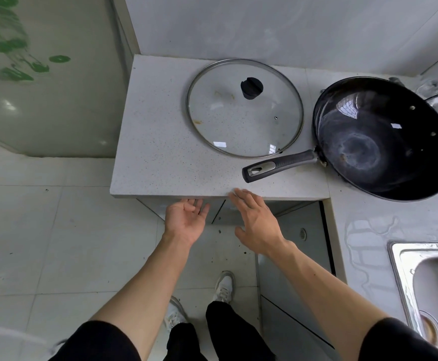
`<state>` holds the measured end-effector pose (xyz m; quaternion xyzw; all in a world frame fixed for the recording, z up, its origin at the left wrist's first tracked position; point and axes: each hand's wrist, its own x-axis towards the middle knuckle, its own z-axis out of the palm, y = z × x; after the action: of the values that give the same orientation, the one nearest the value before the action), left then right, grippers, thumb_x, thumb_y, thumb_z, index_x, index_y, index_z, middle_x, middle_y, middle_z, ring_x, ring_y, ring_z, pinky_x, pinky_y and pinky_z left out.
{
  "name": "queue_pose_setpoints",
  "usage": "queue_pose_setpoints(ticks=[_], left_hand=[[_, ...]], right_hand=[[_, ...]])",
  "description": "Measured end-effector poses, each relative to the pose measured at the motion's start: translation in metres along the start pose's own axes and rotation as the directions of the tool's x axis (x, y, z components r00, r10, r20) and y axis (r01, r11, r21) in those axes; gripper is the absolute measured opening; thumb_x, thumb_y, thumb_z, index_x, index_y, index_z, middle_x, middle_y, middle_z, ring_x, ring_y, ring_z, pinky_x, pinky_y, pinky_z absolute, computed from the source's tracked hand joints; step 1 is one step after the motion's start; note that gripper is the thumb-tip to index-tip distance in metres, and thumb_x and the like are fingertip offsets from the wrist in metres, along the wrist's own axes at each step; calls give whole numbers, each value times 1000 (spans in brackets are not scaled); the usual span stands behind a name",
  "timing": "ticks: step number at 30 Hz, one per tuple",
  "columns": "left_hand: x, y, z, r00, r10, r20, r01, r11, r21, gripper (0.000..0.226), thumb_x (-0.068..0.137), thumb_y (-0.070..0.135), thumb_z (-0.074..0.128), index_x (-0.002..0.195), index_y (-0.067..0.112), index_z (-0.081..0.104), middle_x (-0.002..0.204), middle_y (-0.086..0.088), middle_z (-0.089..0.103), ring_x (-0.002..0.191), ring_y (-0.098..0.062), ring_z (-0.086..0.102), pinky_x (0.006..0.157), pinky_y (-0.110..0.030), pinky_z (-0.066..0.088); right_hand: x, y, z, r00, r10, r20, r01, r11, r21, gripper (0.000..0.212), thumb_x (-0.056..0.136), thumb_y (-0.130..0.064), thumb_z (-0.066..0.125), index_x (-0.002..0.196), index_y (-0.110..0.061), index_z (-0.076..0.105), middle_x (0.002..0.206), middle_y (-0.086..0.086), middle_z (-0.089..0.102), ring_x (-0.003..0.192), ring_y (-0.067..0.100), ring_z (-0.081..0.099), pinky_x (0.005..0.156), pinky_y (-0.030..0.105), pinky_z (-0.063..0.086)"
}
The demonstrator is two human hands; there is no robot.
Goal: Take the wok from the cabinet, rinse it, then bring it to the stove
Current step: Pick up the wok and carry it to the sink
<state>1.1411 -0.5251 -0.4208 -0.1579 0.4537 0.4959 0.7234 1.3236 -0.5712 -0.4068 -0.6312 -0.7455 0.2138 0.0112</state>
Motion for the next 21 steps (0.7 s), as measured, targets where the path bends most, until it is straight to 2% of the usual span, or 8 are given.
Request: queue_pose_setpoints(ticks=[2,5,7,11,14,16,19,21], left_hand=[[-4,3,-2,1000,-9,8,9,1000,25,61,75,-11,32,134,0,39,147,-16,38,142,-32,30,117,-52,25],[-15,7,-8,999,-23,42,15,983,183,65,81,-1,43,144,6,32,147,-14,42,138,-29,36,113,-49,31],[-24,9,-14,997,-38,73,17,963,270,61,85,4,48,144,6,34,144,-14,45,136,-29,40,110,-47,36],[-45,22,-13,989,-69,129,2,888,460,46,89,12,52,134,5,47,134,-13,55,125,-29,51,102,-45,46],[-66,29,4,984,-69,162,-63,721,690,31,89,16,58,118,6,59,122,-12,63,113,-26,59,92,-41,52],[-80,29,21,973,-20,231,-174,596,784,22,89,17,59,108,9,65,115,-10,66,107,-23,62,83,-37,55],[-100,17,50,907,51,419,-401,414,817,16,89,19,59,100,14,69,103,-6,67,102,-20,63,73,-30,53],[-114,4,69,848,52,528,-521,270,810,16,86,20,58,97,20,69,98,3,67,99,-16,62,77,-32,54]], right_hand=[[-1,-2,-1,1000,10,9,-10,1000,-1,86,84,-24,62,156,-23,14,162,-4,15,147,15,7,120,29,15],[-4,-7,-1,998,38,47,-39,999,15,88,85,-22,61,156,-21,10,165,-3,7,150,17,1,123,35,13],[-9,-12,-1,997,52,64,-55,997,47,87,86,-21,60,156,-19,10,165,-1,4,151,18,-2,123,36,12],[-31,-26,-9,991,131,11,-130,971,202,76,89,-23,60,154,-18,20,163,3,18,150,20,12,118,29,16],[-59,-33,-22,976,216,-32,-202,950,236,71,90,-26,59,152,-15,27,160,5,25,148,21,20,118,30,22],[-81,-36,-33,959,275,-70,-250,935,251,69,90,-27,58,152,-17,29,159,3,27,147,19,22,118,31,24],[-114,-34,-51,926,350,-144,-305,915,263,67,91,-29,57,151,-22,29,159,1,29,146,18,23,118,33,25],[-134,-31,-64,897,399,-193,-340,898,278,66,92,-31,57,151,-24,29,159,-1,29,146,17,24,118,32,26]])
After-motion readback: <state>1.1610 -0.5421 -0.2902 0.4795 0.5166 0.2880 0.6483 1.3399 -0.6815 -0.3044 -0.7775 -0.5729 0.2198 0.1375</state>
